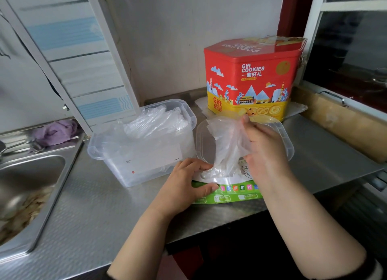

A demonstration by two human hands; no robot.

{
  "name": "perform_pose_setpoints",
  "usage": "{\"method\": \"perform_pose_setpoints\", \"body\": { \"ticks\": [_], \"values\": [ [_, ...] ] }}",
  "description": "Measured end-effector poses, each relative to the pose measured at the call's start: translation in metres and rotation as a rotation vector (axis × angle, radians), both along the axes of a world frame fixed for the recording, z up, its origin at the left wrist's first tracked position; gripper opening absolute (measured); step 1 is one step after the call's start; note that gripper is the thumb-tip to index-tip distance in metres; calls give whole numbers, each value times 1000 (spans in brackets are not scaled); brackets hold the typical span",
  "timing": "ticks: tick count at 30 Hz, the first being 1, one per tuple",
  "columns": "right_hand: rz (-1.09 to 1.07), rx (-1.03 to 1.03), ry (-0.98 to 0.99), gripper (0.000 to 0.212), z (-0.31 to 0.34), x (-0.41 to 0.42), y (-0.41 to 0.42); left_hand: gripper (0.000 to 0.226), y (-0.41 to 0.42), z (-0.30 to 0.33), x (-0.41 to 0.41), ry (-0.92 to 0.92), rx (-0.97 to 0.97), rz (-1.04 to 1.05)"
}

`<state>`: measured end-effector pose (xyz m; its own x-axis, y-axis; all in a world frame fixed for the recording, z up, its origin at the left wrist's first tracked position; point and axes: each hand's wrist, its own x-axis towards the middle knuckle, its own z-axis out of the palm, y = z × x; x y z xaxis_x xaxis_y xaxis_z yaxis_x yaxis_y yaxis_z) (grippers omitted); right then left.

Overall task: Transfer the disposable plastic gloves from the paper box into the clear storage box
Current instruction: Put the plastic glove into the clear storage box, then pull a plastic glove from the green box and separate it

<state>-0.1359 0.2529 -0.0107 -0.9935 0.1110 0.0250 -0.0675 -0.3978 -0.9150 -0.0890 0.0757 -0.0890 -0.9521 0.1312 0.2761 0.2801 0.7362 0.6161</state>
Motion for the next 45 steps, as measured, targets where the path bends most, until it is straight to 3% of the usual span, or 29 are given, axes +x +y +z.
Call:
{"method": "perform_pose_setpoints", "body": {
  "ticks": [3, 7, 11, 14, 17, 21, 23, 27, 33, 37, 38, 42, 45],
  "values": [
    [-2, 19, -3, 28, -10, -3, 2, 38, 3, 1, 3, 44, -52, 15],
    [166, 162, -38, 57, -20, 0, 10, 58, 12, 4, 7, 177, -254, 111],
    [190, 81, -79, 47, -29, 3, 14, 65, 20, 8, 11, 343, -343, 158],
    [173, -17, -104, 47, -22, 3, 12, 72, 31, 11, 19, 213, -321, 124],
    [87, -122, -201, 25, -13, 3, 10, 79, 34, 7, 23, 147, -195, 129],
    [35, -101, -142, 32, -16, 6, 6, 92, 40, 15, 24, 76, 202, 130],
    [46, -53, -87, 26, -18, 9, 4, 78, 51, 30, 20, 141, 364, 149],
    [58, -41, -20, 26, -26, 13, 0, 17, 68, 53, 5, 212, 472, 223],
    [-60, -63, -153, 42, -35, 5, 2, 32, 67, 35, 14, 237, 778, 312],
    [-33, -222, -287, 42, -37, -2, 6, 20, 59, 40, 22, 129, 1071, 161],
    [-21, -251, -301, 40, -37, -3, 7, 21, 56, 44, 23, 108, 1017, 92],
    [12, -246, -262, 38, -35, -1, 6, 52, 50, 64, 14, 8, 406, -4],
    [-45, -89, -140, 37, -30, 8, 2, 66, 58, 89, 7, 119, 164, 73]
  ]
}}
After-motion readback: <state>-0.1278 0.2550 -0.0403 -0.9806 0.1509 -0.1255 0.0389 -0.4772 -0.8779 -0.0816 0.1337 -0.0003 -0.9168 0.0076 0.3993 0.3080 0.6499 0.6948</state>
